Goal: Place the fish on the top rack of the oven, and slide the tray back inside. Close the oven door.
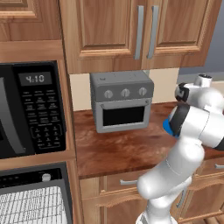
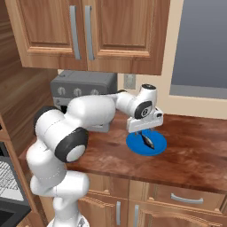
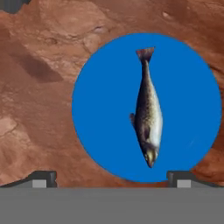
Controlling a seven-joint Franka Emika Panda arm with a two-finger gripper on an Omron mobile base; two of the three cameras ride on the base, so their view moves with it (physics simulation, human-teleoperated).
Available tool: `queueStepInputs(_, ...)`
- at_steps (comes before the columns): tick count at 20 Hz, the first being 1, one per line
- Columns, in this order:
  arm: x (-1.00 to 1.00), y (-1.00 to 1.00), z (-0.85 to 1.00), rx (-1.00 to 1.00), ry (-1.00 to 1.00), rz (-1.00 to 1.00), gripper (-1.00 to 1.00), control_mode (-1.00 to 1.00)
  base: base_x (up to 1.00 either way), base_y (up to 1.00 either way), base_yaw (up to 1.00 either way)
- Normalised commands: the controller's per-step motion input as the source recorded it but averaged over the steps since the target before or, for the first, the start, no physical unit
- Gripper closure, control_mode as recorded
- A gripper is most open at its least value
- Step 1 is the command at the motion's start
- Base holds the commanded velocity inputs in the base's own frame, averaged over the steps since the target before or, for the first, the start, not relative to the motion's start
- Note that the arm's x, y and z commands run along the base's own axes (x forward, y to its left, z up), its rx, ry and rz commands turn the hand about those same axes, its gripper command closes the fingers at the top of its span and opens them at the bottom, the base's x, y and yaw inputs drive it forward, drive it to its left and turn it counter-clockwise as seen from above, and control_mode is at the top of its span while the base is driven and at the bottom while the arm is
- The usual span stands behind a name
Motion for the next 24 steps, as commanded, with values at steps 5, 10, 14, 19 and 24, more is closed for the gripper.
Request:
queueStepInputs(5, 0.47, -0.11, -0.34, 0.03, -0.06, 0.16, -1.00, -1.00, 0.00, 0.00, 0.00)
queueStepInputs(10, 0.49, -0.06, -0.42, 0.00, 0.00, 0.15, -1.00, -1.00, 0.00, 0.00, 0.00)
queueStepInputs(14, 0.36, -0.20, -0.34, 0.00, 0.00, 0.13, -1.00, -1.00, 0.00, 0.00, 0.00)
queueStepInputs(19, 0.27, -0.21, -0.34, 0.00, 0.00, 0.10, -1.00, -1.00, 0.00, 0.00, 0.00)
queueStepInputs(24, 0.17, 0.25, -0.44, 0.00, 0.00, 0.01, -1.00, -1.00, 0.00, 0.00, 0.00)
